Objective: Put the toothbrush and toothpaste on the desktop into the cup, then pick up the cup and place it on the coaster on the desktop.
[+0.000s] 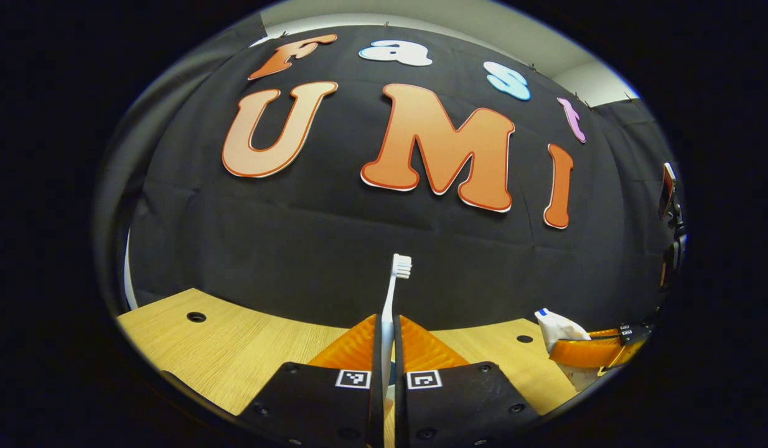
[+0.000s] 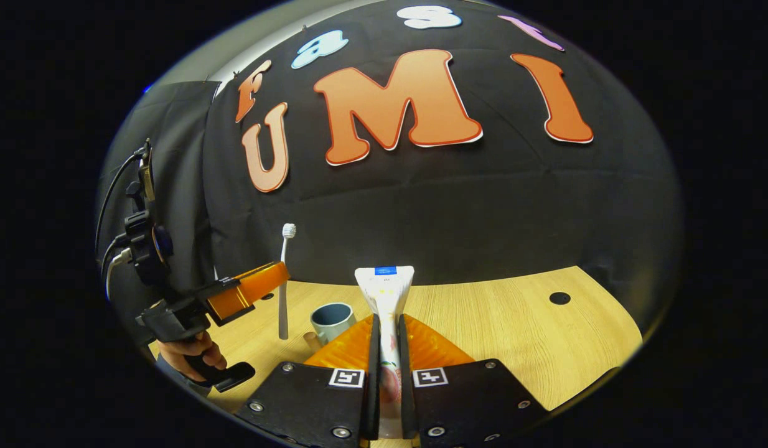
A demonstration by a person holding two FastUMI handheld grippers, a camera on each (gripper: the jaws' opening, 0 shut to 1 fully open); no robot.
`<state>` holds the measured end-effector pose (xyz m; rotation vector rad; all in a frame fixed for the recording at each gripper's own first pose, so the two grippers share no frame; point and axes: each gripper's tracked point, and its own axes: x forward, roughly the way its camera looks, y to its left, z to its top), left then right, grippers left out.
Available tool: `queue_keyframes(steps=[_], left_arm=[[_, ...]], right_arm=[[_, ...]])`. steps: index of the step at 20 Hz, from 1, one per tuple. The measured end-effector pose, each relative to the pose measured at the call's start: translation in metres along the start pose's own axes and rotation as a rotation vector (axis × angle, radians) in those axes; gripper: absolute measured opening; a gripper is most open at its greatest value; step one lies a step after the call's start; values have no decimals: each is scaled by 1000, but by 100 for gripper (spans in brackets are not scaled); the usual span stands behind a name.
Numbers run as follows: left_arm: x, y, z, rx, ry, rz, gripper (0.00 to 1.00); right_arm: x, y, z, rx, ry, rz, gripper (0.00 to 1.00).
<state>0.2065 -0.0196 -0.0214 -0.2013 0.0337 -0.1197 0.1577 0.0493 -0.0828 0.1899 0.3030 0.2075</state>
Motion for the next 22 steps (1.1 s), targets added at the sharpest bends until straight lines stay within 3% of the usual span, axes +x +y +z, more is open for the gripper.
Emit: queue_keyframes(steps=[10, 15, 22], left_arm=[[57, -7, -12, 85, -90, -24, 6], [72, 4, -46, 110, -35, -15, 6], [77, 24, -90, 59, 37, 22, 7]], right_arm=[[35, -23, 13, 30, -37, -24, 14], [45, -19, 14, -2, -56, -3, 14], [53, -9, 11, 10, -50, 14, 14]])
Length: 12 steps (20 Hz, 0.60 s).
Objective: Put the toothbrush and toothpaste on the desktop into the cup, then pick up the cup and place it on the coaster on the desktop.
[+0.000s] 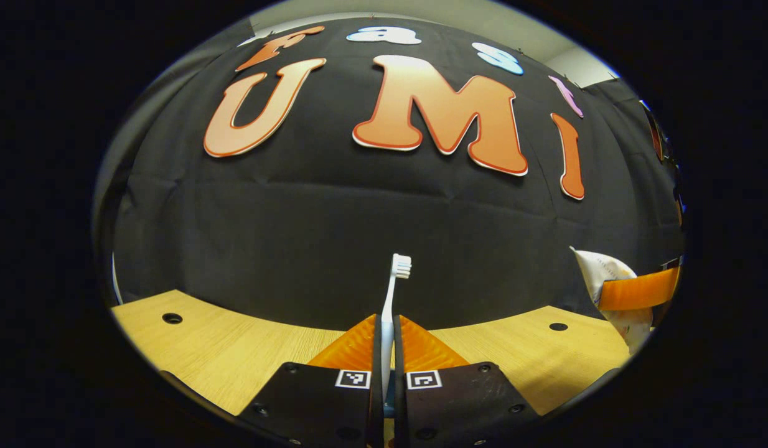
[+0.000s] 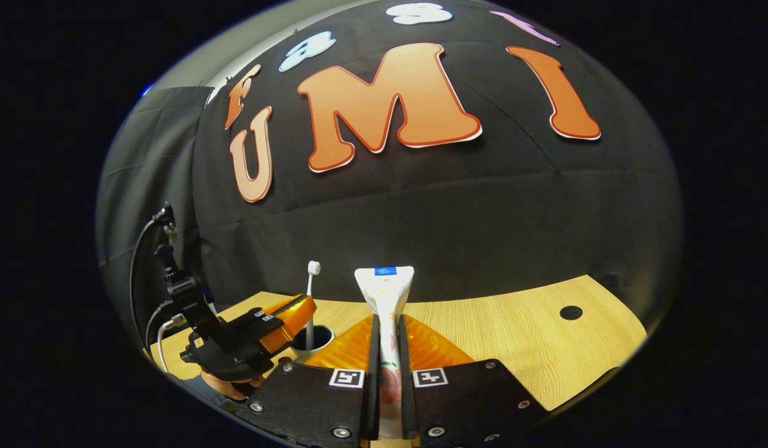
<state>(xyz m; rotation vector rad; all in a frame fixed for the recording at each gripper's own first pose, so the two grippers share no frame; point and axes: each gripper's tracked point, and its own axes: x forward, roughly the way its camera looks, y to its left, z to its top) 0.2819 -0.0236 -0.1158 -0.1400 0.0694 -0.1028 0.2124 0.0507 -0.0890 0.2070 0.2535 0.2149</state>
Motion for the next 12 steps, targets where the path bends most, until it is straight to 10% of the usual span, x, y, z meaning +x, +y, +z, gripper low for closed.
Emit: queue_keyframes(steps=[9, 12], left_arm=[[-37, 27, -28, -74, 150, 62, 8], [-70, 46, -40, -157, 202, 88, 23]], right_arm=[[11, 32, 2, 13, 15, 67, 14], [16, 51, 14, 16, -19, 108, 14]])
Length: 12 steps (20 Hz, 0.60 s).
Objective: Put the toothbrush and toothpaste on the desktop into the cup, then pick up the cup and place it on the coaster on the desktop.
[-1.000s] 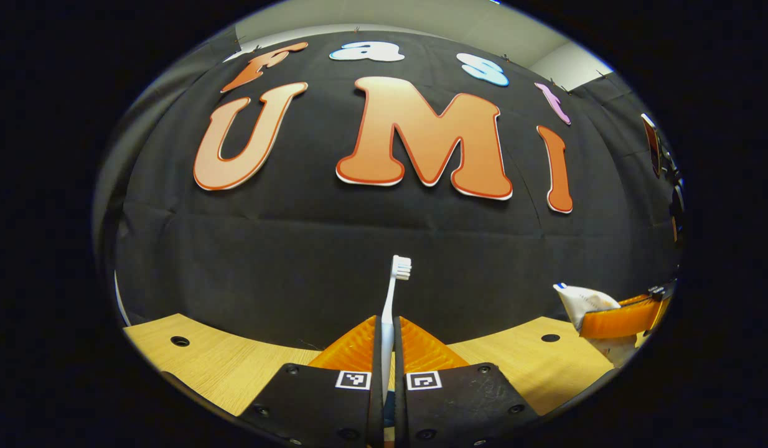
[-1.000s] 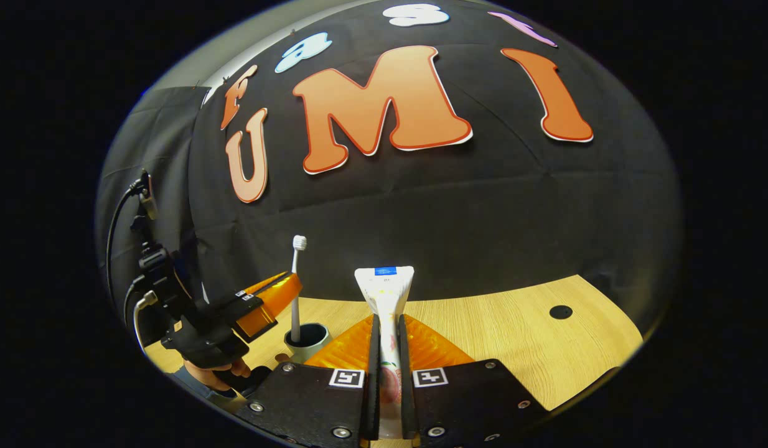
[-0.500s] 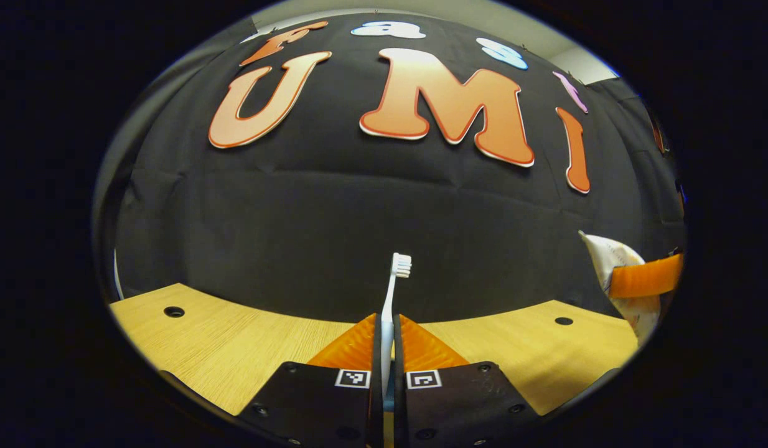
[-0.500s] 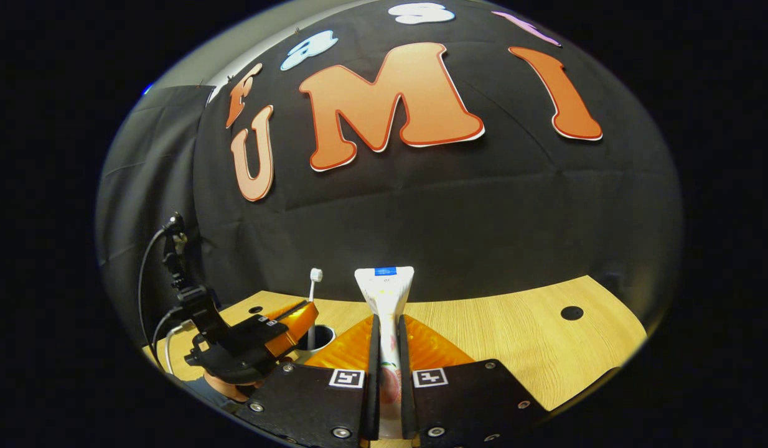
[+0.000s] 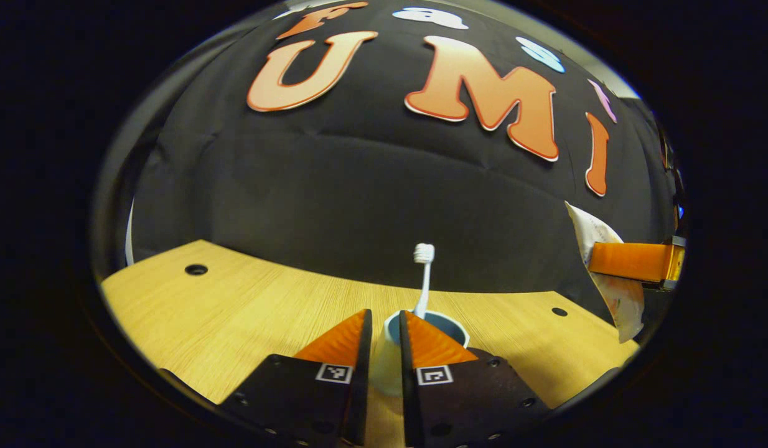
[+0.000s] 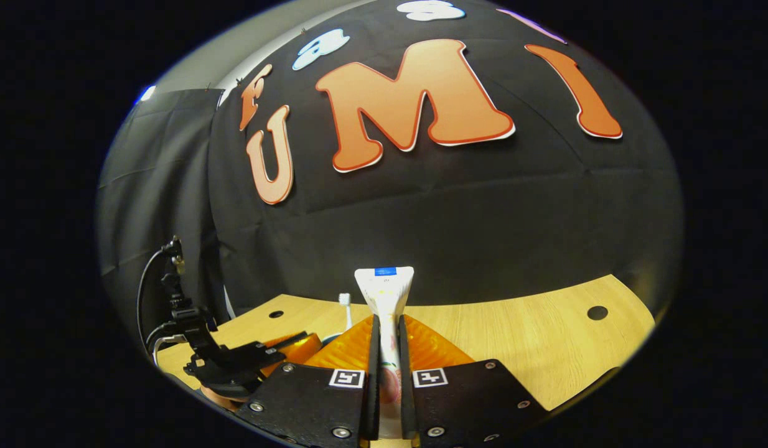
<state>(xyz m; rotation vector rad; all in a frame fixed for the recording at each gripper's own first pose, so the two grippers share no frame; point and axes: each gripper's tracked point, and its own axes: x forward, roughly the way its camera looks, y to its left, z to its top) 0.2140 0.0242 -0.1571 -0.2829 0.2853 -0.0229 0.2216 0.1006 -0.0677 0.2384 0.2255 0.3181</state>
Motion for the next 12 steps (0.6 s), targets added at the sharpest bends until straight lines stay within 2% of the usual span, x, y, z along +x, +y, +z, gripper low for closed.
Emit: queue_keyframes(steps=[1, 2, 4, 5, 6, 7, 10, 11, 12], left_arm=[[-8, 9, -5, -8, 19, 20, 35], [-14, 17, -8, -20, 34, 31, 36], [-32, 36, -16, -25, 76, 74, 51], [-42, 47, -16, -18, 77, 98, 63], [-52, 58, -13, -14, 73, 123, 66], [-61, 67, -10, -13, 68, 144, 77], [-82, 92, -9, -13, 62, 203, 83], [-86, 100, -9, -10, 58, 219, 92], [-88, 108, -10, -11, 53, 235, 94]], right_arm=[[2, 6, 4, -2, -15, 13, 14], [5, 13, 8, -3, -31, 25, 14], [12, 26, 14, -9, -58, 50, 14], [15, 32, 17, -15, -74, 61, 14], [19, 38, 21, -22, -89, 69, 14], [23, 44, 23, -28, -101, 76, 14], [42, 54, 23, -30, -121, 94, 14], [48, 59, 21, -25, -119, 103, 14], [53, 62, 18, -22, -117, 112, 14]])
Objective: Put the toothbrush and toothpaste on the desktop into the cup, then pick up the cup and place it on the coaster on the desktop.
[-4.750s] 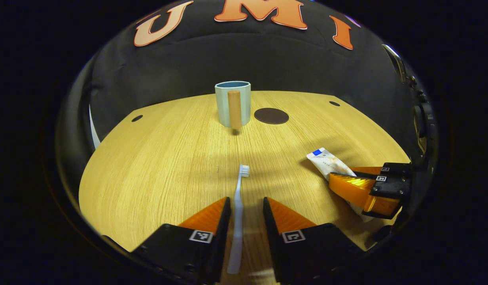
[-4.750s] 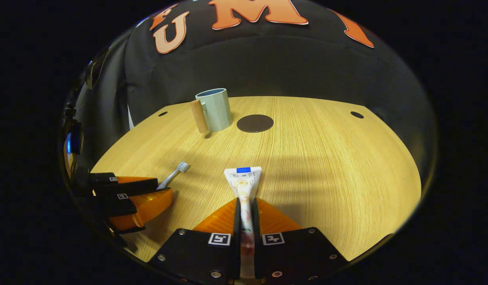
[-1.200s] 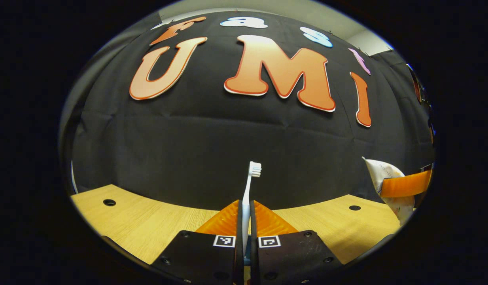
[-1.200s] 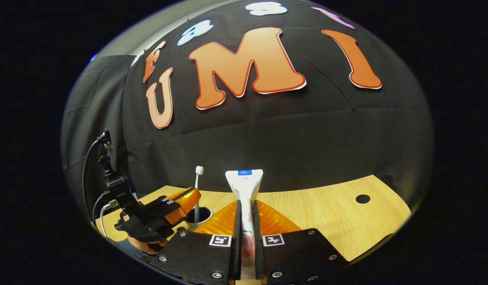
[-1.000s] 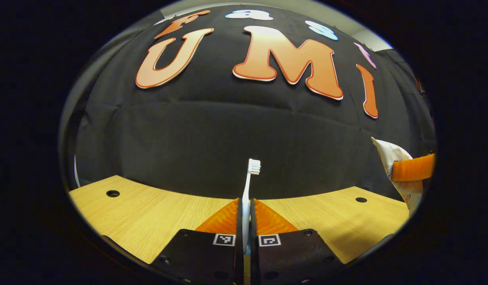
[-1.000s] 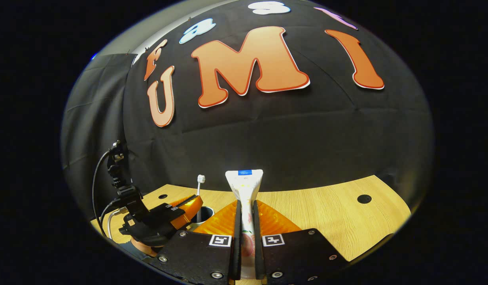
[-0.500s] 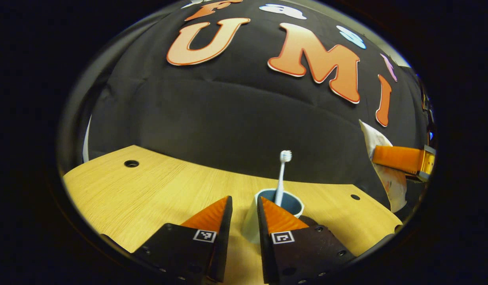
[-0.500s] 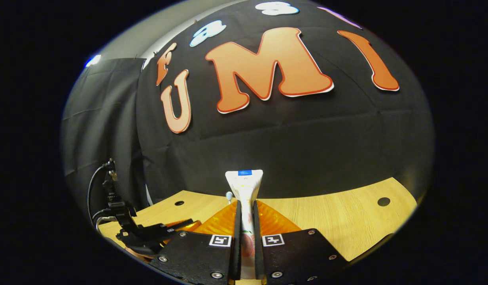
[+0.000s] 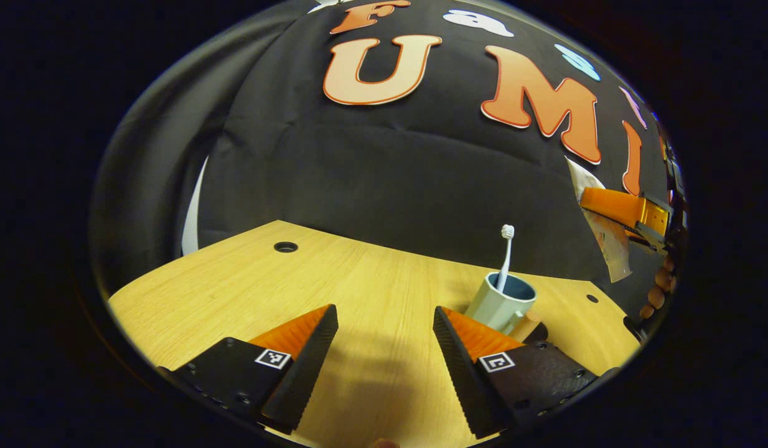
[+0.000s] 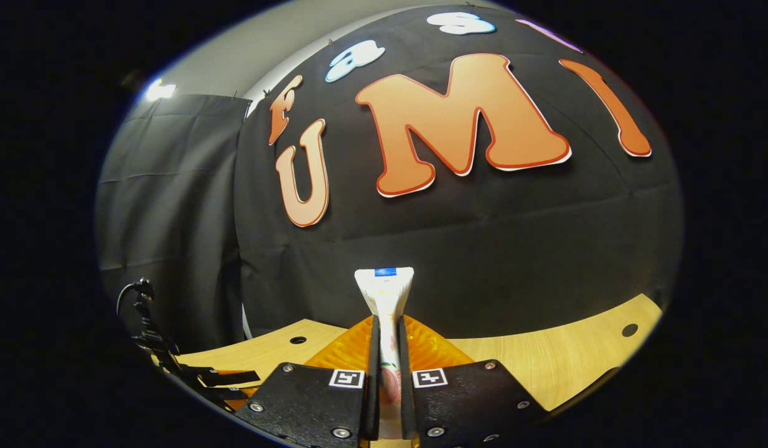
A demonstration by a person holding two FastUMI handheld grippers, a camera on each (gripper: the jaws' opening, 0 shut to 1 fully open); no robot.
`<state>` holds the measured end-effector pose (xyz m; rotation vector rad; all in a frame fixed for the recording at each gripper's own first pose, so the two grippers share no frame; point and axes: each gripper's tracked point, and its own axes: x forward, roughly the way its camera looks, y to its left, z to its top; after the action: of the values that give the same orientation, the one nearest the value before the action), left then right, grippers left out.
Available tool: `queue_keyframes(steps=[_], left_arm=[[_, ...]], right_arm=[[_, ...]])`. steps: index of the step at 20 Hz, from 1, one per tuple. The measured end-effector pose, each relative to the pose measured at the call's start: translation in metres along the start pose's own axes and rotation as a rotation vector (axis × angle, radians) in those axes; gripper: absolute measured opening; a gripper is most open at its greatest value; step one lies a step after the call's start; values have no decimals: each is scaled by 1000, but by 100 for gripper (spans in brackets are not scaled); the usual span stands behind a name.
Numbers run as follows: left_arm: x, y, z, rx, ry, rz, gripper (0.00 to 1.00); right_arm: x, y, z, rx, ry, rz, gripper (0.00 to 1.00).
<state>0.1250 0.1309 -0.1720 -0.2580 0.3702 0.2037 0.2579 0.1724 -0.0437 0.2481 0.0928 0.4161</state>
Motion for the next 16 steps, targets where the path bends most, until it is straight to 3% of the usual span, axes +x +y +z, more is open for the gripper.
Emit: queue_keyframes(steps=[16], left_arm=[[10, 31, -11, 11, 28, 82, 94]], right_arm=[[72, 28, -58, 35, 14, 85, 14]])
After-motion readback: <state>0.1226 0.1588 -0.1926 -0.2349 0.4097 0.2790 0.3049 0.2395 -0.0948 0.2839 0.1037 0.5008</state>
